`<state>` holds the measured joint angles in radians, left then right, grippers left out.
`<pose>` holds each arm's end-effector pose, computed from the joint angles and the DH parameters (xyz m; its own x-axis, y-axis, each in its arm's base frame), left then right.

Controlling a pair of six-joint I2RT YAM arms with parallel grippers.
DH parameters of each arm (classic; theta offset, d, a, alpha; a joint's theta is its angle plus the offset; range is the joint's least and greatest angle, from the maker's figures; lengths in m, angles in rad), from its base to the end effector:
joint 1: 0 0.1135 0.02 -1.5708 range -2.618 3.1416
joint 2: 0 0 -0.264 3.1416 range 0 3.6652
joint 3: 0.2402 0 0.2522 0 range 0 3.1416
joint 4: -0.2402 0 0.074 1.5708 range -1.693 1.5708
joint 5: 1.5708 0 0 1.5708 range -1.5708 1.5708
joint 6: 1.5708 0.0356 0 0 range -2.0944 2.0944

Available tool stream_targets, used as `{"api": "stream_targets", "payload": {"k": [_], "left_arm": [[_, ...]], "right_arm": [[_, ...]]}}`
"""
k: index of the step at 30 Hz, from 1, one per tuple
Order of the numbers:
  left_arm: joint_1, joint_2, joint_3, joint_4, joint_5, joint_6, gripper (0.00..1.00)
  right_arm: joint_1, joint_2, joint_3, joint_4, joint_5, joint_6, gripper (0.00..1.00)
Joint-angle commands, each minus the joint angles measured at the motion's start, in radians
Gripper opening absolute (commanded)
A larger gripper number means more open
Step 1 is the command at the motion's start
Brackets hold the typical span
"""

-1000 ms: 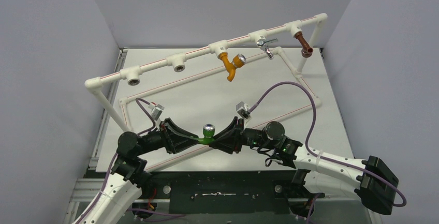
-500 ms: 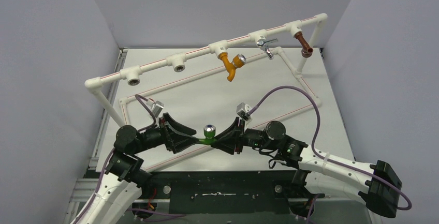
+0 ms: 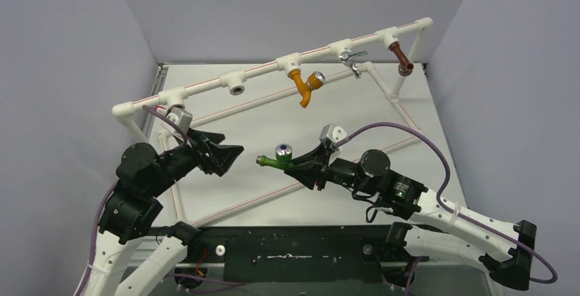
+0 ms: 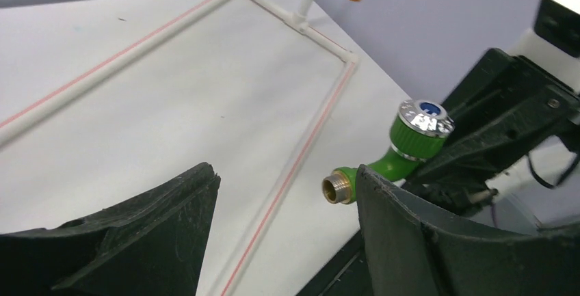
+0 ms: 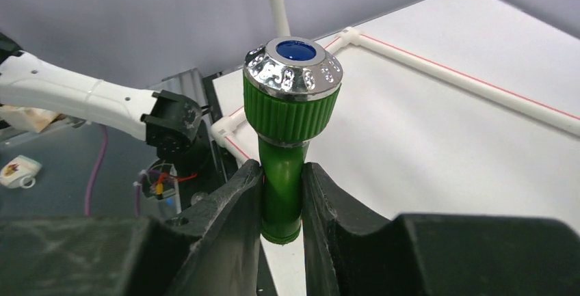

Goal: Install the water faucets

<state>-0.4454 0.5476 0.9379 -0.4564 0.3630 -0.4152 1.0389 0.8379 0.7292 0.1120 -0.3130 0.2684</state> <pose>0.0896 -0.0568 0.3925 -0.3460 -0.2527 -0.9036 0.6371 0.6438 -0.4239 0.0926 0.1790 0.3431 -0.2573 0.0603 -0.9645 -0.9416 0.2086 0.2642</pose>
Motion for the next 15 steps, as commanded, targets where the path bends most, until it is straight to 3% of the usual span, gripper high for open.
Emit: {"api": "stream_targets", "payload": {"k": [1,15], "left_arm": [[-0.003,0.053,0.141,-0.089,-0.249,0.135,0.7],[-0.024,0.353,0.527,-0.109,-0.784,0.296,0.68]], "right_arm": [[0.051,0.016,0.105,-0.043,0.179,-0.152,0.0],[0.214,0.141,0.205,0.005,0.59,-0.4,0.0]]}}
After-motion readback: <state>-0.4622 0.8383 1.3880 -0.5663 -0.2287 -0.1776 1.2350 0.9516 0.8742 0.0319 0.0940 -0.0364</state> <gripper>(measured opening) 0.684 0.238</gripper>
